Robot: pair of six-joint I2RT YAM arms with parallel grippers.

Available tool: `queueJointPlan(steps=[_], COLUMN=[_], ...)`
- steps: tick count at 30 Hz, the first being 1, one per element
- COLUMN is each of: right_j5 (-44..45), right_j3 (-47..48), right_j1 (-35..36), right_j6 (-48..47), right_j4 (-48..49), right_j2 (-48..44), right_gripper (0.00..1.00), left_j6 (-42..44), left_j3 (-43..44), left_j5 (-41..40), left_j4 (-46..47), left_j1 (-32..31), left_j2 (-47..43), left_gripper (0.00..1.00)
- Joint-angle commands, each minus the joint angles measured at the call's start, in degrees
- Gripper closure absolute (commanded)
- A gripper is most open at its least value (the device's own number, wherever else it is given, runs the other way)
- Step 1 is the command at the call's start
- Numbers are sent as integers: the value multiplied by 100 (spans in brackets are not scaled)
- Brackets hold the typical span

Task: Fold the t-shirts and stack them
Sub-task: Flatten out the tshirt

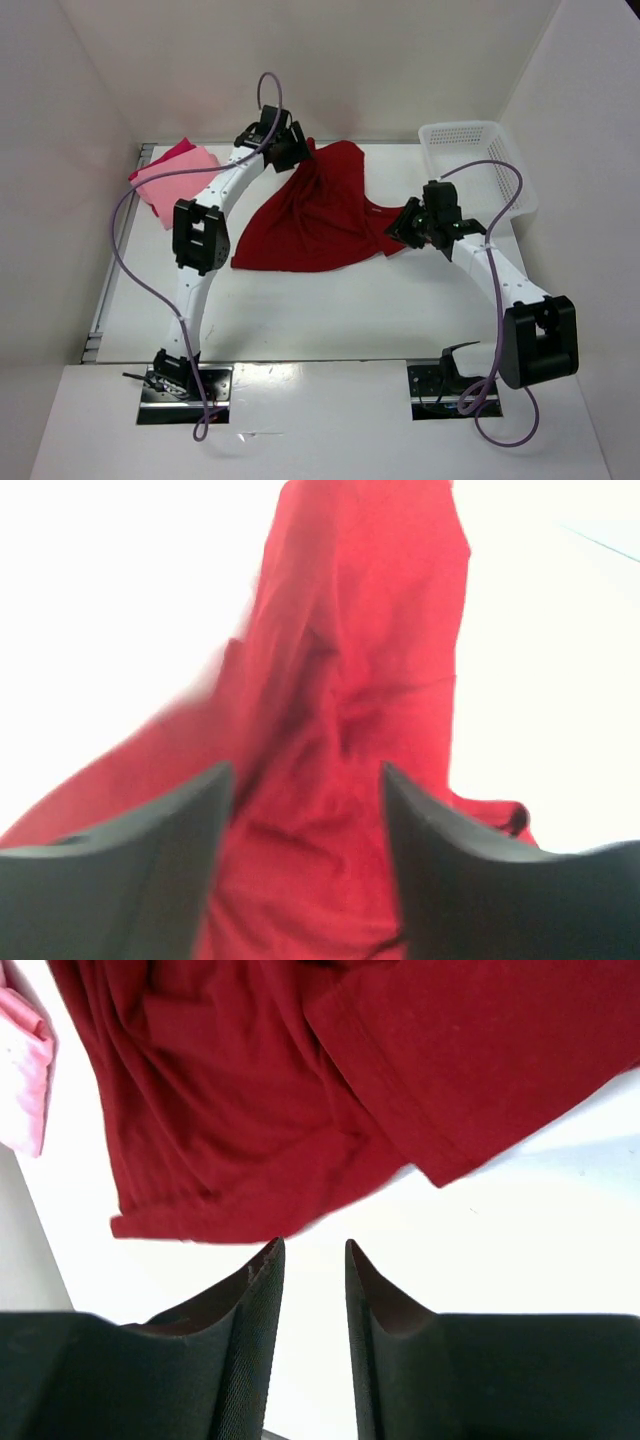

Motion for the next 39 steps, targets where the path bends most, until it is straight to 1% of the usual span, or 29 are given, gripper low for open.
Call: queueJointPlan(steps=[1,2,3,4,5,6,7,8,9,10,11,14,15,17,18,20,22,25,27,29,34,37,38,39], right_j5=[162,162,162,162,102,101,101,101,101,101,101,101,23,-40,-40,-40,-40,-92,-145,-145,-145,-145,-145,-197], right_j3=[-173,-226,-226,-226,-157,-156,1,89,212,274,275,345,345,293,292,240,240,187,134,134,81,29,29,29], right_j1=[-37,-37,-37,-37,-37,-37,24,24,94,173,174,306,306,306,358,358,358,358,358,358,358,358,358,358], right_j6=[108,108,108,108,108,56,55,55,55,55,55,55,55,55,3,2,-50,-50,-50,-103,-103,-156,-156,-156], right_j4=[-49,-49,11,64,65,134,135,135,135,196,197,249,249,302,302,302,302,363,364,364,416,416,477,478], right_j2=[-299,-300,-143,-63,25,113,261,341,403,465,465,517,518,518,518,466,404,404,404,351,289,228,176,175], right_gripper=[63,63,63,63,63,65,73,76,79,82,85,85,85,80,80,76,76,73,73,72,72,71,71,71], left_j6=[477,540,540,540,540,462,400,339,277,277,216,13,-109,-224,-303,-373,-435,-585,-725,-786,-787,-875,-944,-1006], left_j3=[415,-57,-1367,-2076,-2701,-3247,-4175,-4593,-4963,-5549,-5808,-6494,-6844,-7119,-7302,-7436,-7585,-7665,-7665,-7542,-7489,-7427,-7427,-7427], left_j5=[-715,-777,-899,-900,-900,-900,-761,-612,-462,-296,-233,83,136,329,426,646,778,778,831,884,516,383,305,304], left_j4=[-862,-443,-143,147,567,685,764,887,940,941,941,993,993,1064,1064,1064,1064,1169,1169,1108,713,580,580,580], left_j1=[-19,-19,42,43,243,349,498,761,868,973,1113,1325,1430,1554,1624,1695,1695,1695,1695,1695,1695,1695,1695,1695], left_j2=[-427,-1064,-1462,-1875,-2592,-2896,-3368,-3565,-3741,-3977,-4084,-4418,-4489,-4612,-4612,-4612,-4612,-4560,-4507,-4568,-4919,-5191,-5193,-5193], left_gripper=[26,24,24,24,24,24,26,31,33,36,40,41,41,41,40,39,37,37,37,37,41,46,50,50])
